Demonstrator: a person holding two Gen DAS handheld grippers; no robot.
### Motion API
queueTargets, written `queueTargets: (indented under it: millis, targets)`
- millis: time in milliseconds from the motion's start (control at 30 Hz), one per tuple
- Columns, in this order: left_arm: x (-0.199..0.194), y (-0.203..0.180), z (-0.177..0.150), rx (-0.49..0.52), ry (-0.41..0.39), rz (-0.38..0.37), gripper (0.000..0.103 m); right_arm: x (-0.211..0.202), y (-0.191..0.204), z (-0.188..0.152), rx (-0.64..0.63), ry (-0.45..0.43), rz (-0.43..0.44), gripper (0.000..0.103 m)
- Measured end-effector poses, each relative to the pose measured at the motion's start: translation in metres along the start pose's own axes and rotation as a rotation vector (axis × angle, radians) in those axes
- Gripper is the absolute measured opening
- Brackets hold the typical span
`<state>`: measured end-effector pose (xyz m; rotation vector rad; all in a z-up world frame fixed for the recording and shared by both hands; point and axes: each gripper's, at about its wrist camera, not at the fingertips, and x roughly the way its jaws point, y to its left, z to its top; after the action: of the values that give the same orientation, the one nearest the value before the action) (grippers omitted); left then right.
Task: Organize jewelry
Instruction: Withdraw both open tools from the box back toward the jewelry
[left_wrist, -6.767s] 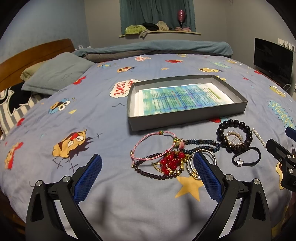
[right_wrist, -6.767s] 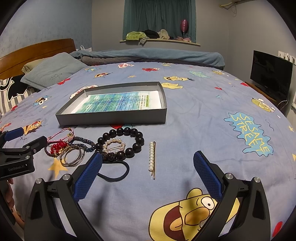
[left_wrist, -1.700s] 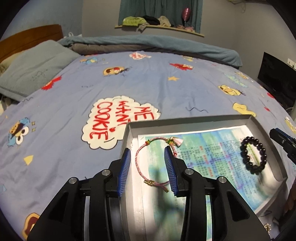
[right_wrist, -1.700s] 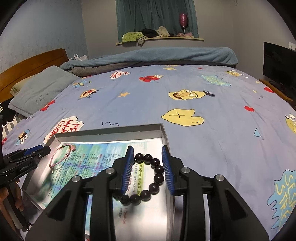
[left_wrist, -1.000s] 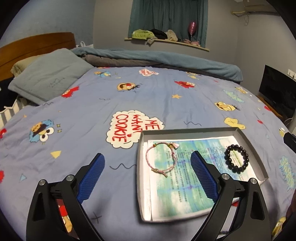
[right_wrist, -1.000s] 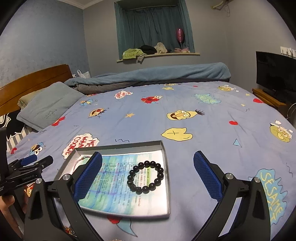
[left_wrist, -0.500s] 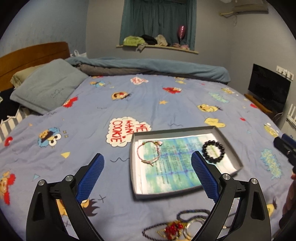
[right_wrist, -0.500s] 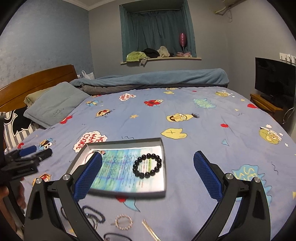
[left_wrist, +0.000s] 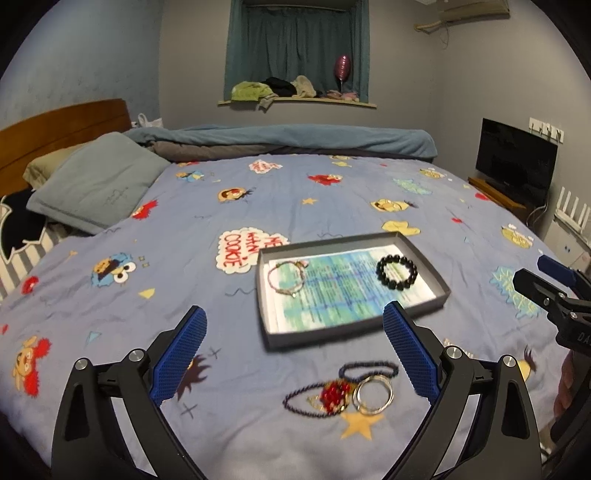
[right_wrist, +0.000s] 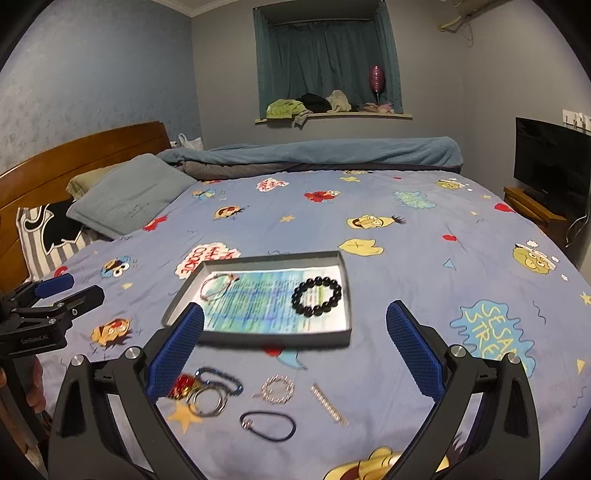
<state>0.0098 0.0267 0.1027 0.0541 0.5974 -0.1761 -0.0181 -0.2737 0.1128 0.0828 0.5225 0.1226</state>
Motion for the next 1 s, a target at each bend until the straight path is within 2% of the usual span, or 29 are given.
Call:
queueTargets:
  millis: [267,400,600,700,800,833,900,933,1000]
  targets:
    - [-0.004,0.013,-0.033,-0.039,0.002,-0.002,0.096,0.002,0.005,-0.032,0.024,0.025,-0.002,0.098]
    - [0.016,0.02,-0.057,-0.06,0.046,-0.001,0.096,0.014,0.001,-0.056,0.036,0.058,-0.019,0.098]
    - [0.047,0.021,-0.093,-0.077,0.065,0.003,0.096,0.029,-0.017,-0.093,0.017,0.096,-0.061,0.098]
    - [0.061,0.017,-0.105,-0.043,0.086,0.025,0.096,0.032,-0.029,-0.107,-0.004,0.102,-0.091,0.098]
    - [0.071,0.016,-0.11,-0.012,0.116,0.02,0.094,0.039,-0.042,-0.116,0.017,0.117,-0.084,0.098]
    - [0.073,0.017,-0.111,-0.011,0.119,0.014,0.092,0.041,-0.045,-0.118,0.017,0.123,-0.084,0.098]
    - [0.079,0.017,-0.112,-0.017,0.14,-0.017,0.078,0.046,-0.05,-0.122,0.005,0.136,-0.088,0.098]
    - [0.082,0.016,-0.112,-0.013,0.152,-0.028,0.067,0.048,-0.053,-0.122,0.005,0.136,-0.084,0.098]
    - [0.088,0.012,-0.113,0.006,0.166,-0.028,0.06,0.051,-0.056,-0.122,0.015,0.134,-0.059,0.097]
